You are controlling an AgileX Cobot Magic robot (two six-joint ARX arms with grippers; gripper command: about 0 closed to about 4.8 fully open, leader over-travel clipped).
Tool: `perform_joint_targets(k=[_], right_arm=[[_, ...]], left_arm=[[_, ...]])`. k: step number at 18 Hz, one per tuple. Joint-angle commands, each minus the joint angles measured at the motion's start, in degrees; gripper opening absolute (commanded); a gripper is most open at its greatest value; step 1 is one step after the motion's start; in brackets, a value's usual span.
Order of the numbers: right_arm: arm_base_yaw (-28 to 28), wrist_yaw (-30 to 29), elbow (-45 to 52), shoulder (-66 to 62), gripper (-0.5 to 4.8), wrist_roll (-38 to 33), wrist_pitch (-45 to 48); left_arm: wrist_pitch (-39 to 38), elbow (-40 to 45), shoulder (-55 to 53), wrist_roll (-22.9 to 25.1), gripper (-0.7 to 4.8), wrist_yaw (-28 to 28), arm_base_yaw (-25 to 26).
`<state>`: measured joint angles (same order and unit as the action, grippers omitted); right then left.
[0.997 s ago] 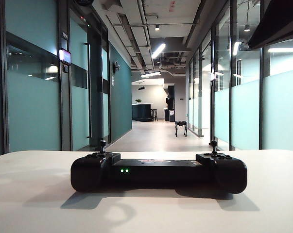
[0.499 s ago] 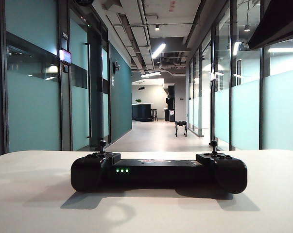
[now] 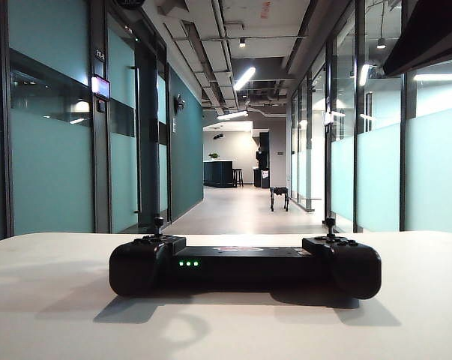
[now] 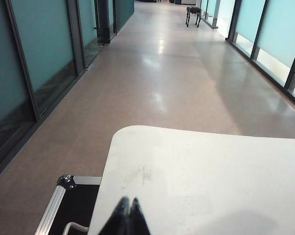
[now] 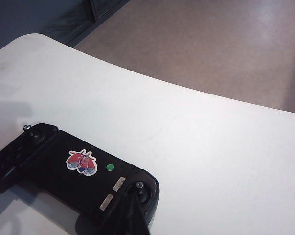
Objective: Push the left joystick on the remote control sitting on the white table forward to make the robot dog walk in a straight line until it approaches the door.
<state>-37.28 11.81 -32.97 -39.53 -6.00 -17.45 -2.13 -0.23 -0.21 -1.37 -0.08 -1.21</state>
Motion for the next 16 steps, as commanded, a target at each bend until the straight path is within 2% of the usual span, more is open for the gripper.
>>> perform_joint_targets(k=[1,3,6,9,14,16], right_arm=[[0.02,0.09,-0.13,0.17,-0.05,0.11,1.01],[0.09,1.70,-0.13,0.17,-0.05,0.11,1.03],[0.35,7.72,1.25,1.18,-0.05,0.17,1.49],[3.87,13.29,6.69,5.88,-0.05,0.17,4.48],[11.26,13.55,17.33,16.20,-0.05,0.17,21.49],[14.45,11.65,20.24,19.37,-0.05,0.24,25.62]], left_arm=[[0.90,-0.17,-0.02,-0.17,-0.05,0.07,0.02],[0.90,-0.17,-0.02,-0.17,-0.05,0.07,0.02],[0.90,-0.17,-0.02,-0.17,-0.05,0.07,0.02],[0.90,-0.17,-0.02,-0.17,-0.05,0.07,0.02],[0.87,-0.17,-0.02,-0.17,-0.05,0.07,0.02],[0.87,-0.17,-0.02,-0.17,-0.05,0.07,0.02]])
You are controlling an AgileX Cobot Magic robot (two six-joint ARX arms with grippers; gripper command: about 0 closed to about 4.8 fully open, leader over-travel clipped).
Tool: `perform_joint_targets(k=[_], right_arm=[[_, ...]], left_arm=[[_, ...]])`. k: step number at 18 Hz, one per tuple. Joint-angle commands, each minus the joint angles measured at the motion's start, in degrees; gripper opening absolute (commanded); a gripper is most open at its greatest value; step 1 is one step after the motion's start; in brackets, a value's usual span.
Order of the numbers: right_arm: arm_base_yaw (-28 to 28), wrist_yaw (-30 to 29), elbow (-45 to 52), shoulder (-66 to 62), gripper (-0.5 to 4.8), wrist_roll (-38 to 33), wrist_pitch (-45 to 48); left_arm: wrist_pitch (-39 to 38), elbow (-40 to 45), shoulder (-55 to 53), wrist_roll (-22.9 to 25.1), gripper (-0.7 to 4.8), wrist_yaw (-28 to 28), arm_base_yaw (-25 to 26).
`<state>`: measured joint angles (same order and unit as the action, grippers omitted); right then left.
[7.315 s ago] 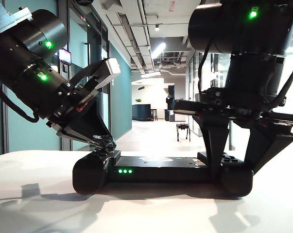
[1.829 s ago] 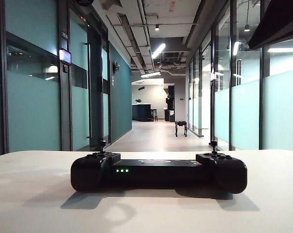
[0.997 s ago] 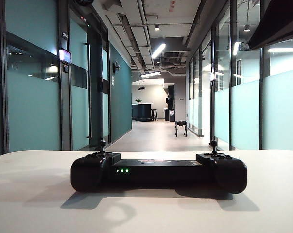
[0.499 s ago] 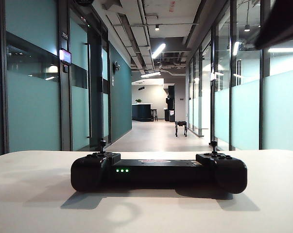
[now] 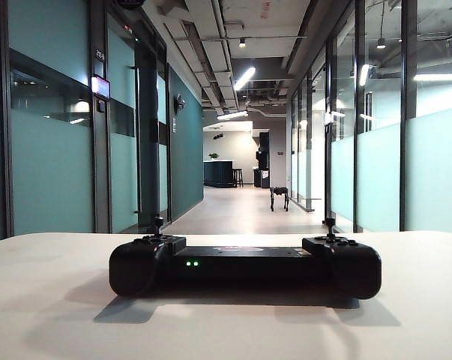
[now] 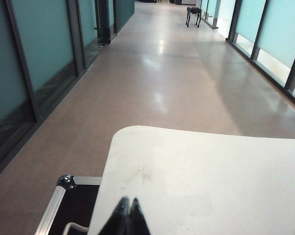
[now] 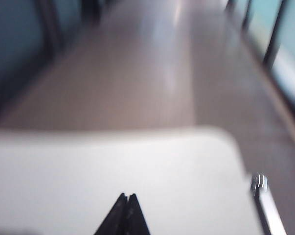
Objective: Push the left joystick on the remote control sitting on the white table forward to make the robot dog walk in a straight line until it approaches the door.
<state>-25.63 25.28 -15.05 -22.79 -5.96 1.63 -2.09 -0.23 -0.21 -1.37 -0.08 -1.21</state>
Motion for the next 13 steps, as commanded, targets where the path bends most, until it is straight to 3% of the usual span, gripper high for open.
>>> perform_joint_targets(k=[1,6,9,13], right_arm=[[4.63,-3.80,3.30,4.04,-0.05,0.22,6.86],[16.04,-19.02,7.98,10.88,-0.05,3.26,6.78],[20.39,-19.98,10.73,15.30,-0.05,3.26,6.78],[22.27,-19.85,13.53,19.89,-0.05,3.26,6.78]], left_arm=[[0.85,-0.17,-0.02,-0.17,-0.05,0.07,0.02],[0.85,-0.17,-0.02,-0.17,-0.05,0.09,0.02],[0.85,-0.17,-0.02,-0.17,-0.05,0.07,0.02],[0.85,-0.17,-0.02,-0.17,-0.05,0.07,0.02]])
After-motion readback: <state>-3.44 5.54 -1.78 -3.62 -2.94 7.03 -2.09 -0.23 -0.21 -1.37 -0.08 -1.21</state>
